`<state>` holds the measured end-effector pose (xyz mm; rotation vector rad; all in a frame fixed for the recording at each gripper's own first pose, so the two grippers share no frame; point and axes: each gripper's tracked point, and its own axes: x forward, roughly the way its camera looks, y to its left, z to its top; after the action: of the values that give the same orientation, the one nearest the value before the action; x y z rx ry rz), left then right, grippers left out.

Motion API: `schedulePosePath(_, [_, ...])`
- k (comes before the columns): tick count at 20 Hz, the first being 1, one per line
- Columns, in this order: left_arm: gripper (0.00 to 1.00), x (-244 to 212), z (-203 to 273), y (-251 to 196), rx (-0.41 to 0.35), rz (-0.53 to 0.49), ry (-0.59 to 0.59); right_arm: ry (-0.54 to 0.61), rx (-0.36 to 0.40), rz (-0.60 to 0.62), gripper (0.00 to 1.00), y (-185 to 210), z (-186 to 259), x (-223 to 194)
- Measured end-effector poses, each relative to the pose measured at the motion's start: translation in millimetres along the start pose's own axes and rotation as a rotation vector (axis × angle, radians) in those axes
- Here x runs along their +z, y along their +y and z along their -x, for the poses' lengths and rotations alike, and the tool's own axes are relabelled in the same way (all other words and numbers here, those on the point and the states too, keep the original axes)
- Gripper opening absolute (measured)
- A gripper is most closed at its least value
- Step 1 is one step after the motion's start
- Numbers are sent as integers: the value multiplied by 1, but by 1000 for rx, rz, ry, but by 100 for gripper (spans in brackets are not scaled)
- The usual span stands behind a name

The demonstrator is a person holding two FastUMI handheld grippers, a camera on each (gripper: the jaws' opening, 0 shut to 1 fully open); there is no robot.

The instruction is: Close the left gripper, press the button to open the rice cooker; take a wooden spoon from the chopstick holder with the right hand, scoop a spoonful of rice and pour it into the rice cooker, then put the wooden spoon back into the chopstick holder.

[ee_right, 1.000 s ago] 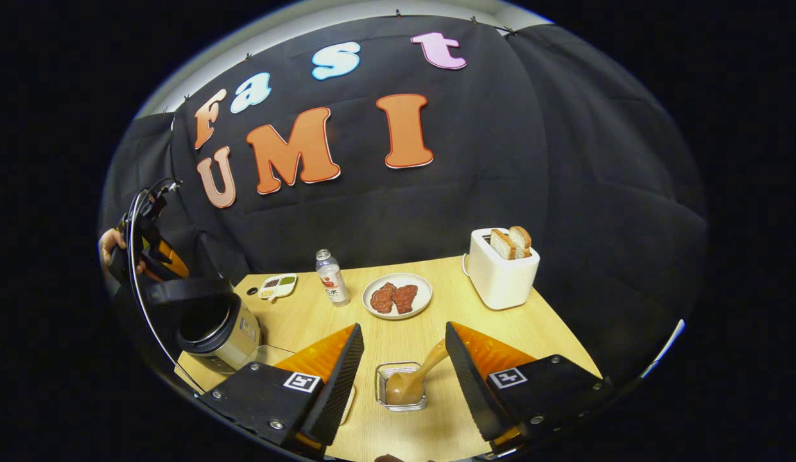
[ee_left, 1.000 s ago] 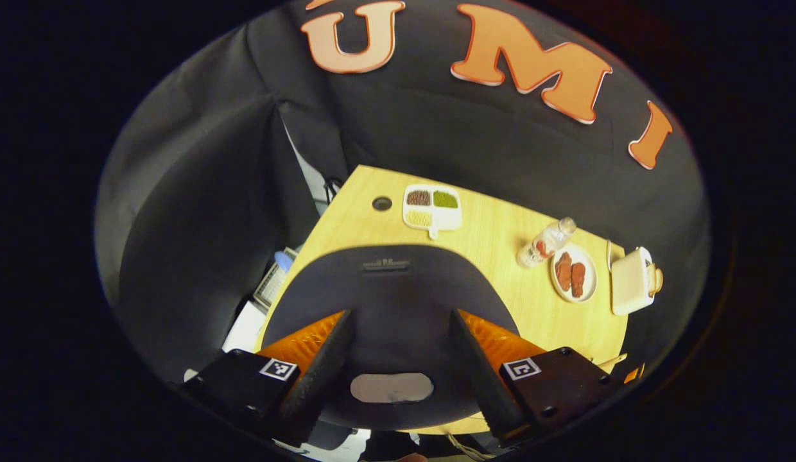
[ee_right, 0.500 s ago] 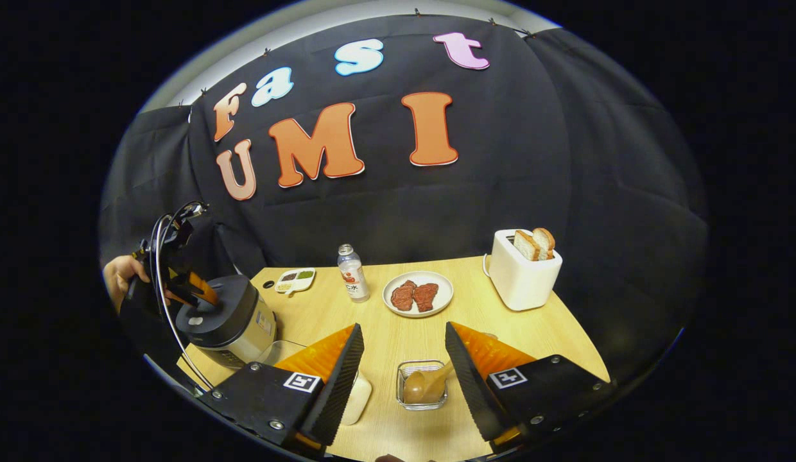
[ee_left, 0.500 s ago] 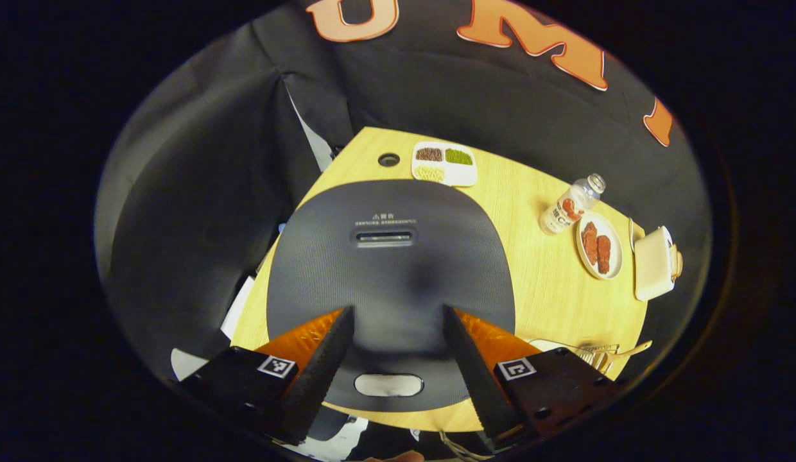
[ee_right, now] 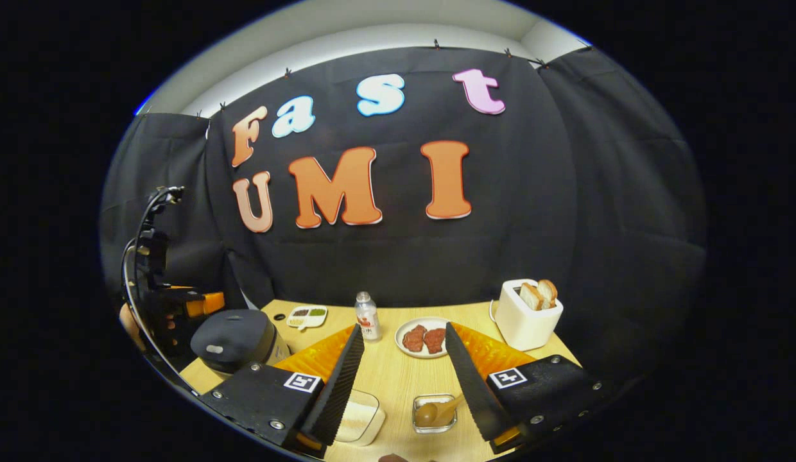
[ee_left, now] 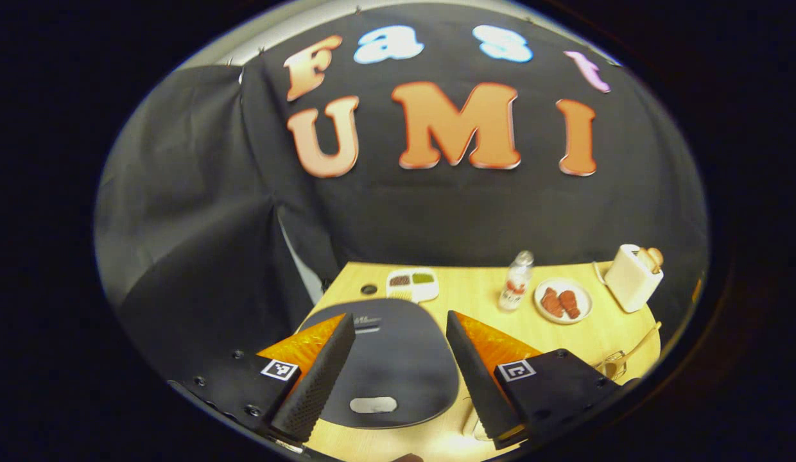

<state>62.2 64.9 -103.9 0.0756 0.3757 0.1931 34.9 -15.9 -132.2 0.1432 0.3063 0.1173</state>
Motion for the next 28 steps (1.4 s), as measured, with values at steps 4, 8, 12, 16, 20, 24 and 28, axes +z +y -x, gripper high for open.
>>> schedulePosePath(4, [99, 49, 43, -42, -113, -13, -208, -107, -31, 63, 80, 13, 10, 39])
schedulePosePath(8, [99, 74, 80, -57, -184, 9, -324, -187, -55, 135, 80, 27, 28, 67])
schedulePosePath(12, [97, 67, 98, -55, -182, -30, -374, -244, -35, 181, 80, 43, 42, 76])
schedulePosePath(16, [99, 56, 103, -48, -185, -35, -391, -252, -19, 187, 79, 51, 45, 71])
schedulePosePath(20, [96, 45, 109, -41, -193, -20, -392, -248, -25, 173, 79, 45, 46, 68])
schedulePosePath(24, [96, 55, 108, -37, -189, -8, -408, -243, -28, 157, 78, 42, 44, 66])
schedulePosePath(28, [96, 61, 107, -35, -194, 18, -403, -244, -22, 145, 78, 42, 43, 66])
